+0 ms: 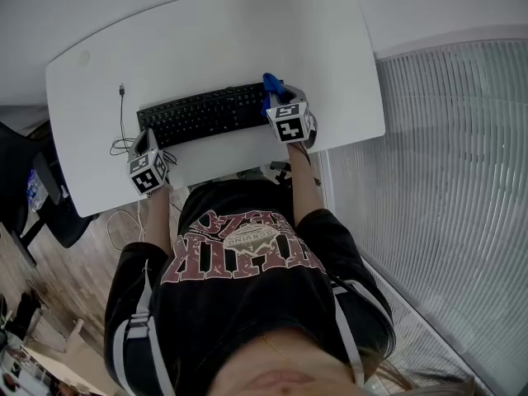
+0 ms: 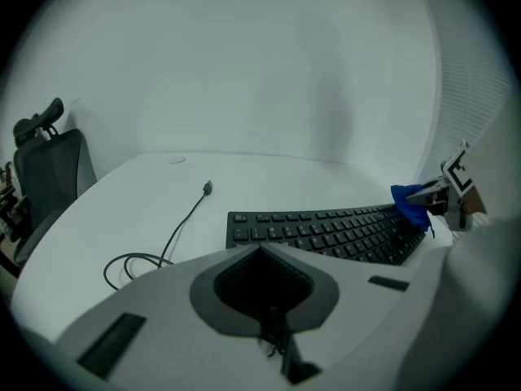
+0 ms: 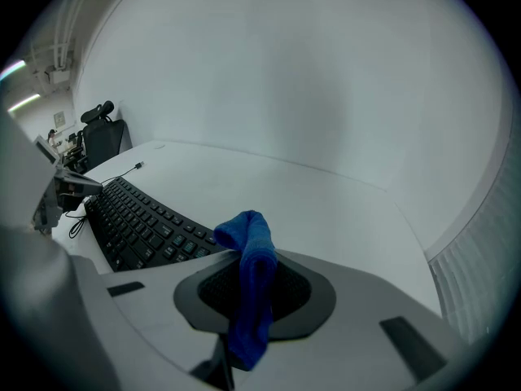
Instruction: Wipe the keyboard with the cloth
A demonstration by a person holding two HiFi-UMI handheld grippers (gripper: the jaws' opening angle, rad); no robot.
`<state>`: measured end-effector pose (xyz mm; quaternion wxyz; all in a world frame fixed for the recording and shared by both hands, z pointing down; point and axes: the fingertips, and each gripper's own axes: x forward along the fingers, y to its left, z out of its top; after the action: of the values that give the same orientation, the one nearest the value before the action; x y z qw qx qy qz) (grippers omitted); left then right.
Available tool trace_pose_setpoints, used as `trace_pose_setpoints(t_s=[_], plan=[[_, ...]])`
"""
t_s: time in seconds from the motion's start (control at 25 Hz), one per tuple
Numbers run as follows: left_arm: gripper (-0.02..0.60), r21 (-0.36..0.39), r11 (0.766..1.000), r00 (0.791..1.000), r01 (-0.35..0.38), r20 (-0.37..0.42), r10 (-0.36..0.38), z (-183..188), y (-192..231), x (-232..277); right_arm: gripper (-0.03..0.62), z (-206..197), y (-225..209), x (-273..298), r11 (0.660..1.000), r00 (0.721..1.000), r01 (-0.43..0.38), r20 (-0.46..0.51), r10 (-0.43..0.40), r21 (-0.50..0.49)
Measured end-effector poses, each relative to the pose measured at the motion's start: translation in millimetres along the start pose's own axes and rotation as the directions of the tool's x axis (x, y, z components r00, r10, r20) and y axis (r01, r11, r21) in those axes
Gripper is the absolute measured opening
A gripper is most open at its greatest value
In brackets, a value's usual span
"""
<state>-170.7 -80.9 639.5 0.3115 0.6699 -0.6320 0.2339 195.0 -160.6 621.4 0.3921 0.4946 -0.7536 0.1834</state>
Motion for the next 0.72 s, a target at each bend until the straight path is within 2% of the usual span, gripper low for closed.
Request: trace_pose_setpoints(t_s=[0.4, 0.72], plan=[[0.029, -0.016, 1.0, 1.0, -0.013, 0.01, 0.013, -1.0, 3.5, -1.7, 0.064, -6.2, -8.4, -0.8, 0.999, 0.999, 0.038, -0.012, -0.038, -0.015], [0.029, -0.032, 0.999, 1.0, 0.001, 0.024, 0.0, 0.0, 10.6, -10.2, 0.064, 21.8, 8.6, -19.8, 0.998, 0.996, 0.018, 0.091, -0.023, 0.054]])
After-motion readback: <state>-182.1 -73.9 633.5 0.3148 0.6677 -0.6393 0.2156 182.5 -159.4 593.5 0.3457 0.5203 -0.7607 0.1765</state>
